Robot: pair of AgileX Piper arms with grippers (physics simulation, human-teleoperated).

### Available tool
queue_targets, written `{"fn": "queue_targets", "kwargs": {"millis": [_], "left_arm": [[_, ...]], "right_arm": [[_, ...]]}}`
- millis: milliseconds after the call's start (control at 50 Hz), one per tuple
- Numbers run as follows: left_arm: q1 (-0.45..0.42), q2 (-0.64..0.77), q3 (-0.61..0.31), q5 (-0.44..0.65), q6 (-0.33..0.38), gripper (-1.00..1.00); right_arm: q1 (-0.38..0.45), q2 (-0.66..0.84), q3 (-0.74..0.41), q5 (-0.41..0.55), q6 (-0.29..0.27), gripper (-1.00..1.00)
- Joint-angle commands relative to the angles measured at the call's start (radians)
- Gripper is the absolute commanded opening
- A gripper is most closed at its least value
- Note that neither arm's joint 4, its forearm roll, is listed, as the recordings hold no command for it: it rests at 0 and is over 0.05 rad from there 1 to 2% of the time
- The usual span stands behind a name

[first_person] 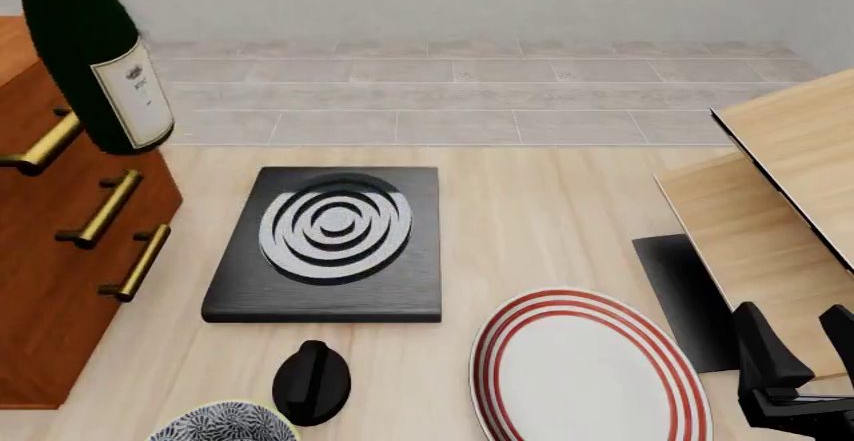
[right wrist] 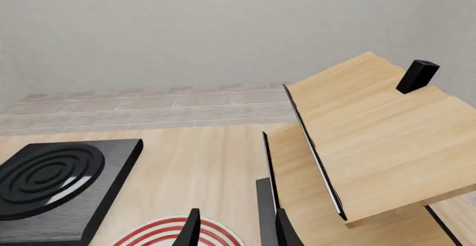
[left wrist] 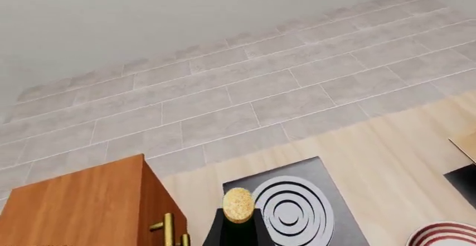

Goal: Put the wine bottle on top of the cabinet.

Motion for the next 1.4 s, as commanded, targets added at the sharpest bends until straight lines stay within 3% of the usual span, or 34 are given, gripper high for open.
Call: {"fn": "queue_targets", "kwargs": {"millis": [20,120,300,400,620,800,1060,1080,1120,1140,1160,1200,1220,1280,1320,1400], "left_arm": [[0.052,0.034,-0.092,0.029,0.04,-1.0],[0.078,0.071,-0.161,0.049,0.041,-1.0],[0.102,0.1,-0.185,0.055,0.064,-1.0],[0.136,0.166,-0.315,0.104,0.091,-1.0],[0.175,0.241,-0.431,0.141,0.12,-1.0],[0.233,0.243,-0.377,0.098,0.119,-1.0],[0.355,0.33,-0.445,0.061,0.116,-1.0],[0.325,0.288,-0.363,0.018,0.186,-1.0],[0.318,0.289,-0.338,0.02,0.192,-1.0],[0.324,0.299,-0.356,0.025,0.172,-1.0],[0.341,0.345,-0.444,0.079,0.064,-1.0],[0.282,0.295,-0.368,0.071,0.183,-1.0],[0.279,0.334,-0.478,0.137,0.086,-1.0],[0.296,0.413,-0.722,0.232,0.096,-1.0],[0.304,0.462,-0.833,0.289,0.098,-1.0],[0.304,0.455,-0.823,0.299,0.113,-1.0]], "right_arm": [[0.0,0.0,0.0,0.0,0.0,1.0],[0.0,0.0,0.0,0.0,0.0,1.0],[0.0,0.0,0.0,0.0,0.0,1.0],[0.0,0.0,0.0,0.0,0.0,1.0],[0.0,0.0,0.0,0.0,0.0,1.0],[0.0,0.0,0.0,0.0,0.0,1.0],[0.0,0.0,0.0,0.0,0.0,1.0],[0.0,-0.001,0.0,0.0,0.0,1.0],[0.0,0.0,0.0,0.0,0.0,1.0],[0.0,0.0,0.0,0.0,0.0,1.0],[0.0,0.0,0.0,0.0,0.0,1.0],[0.0,0.0,0.0,0.0,0.0,1.0],[0.0,0.0,0.0,0.0,0.0,1.0],[0.0,0.0,0.0,0.0,0.0,1.0],[0.0,0.0,0.0,0.0,0.0,1.0],[0.0,0.0,0.0,0.0,0.0,1.0]]}}
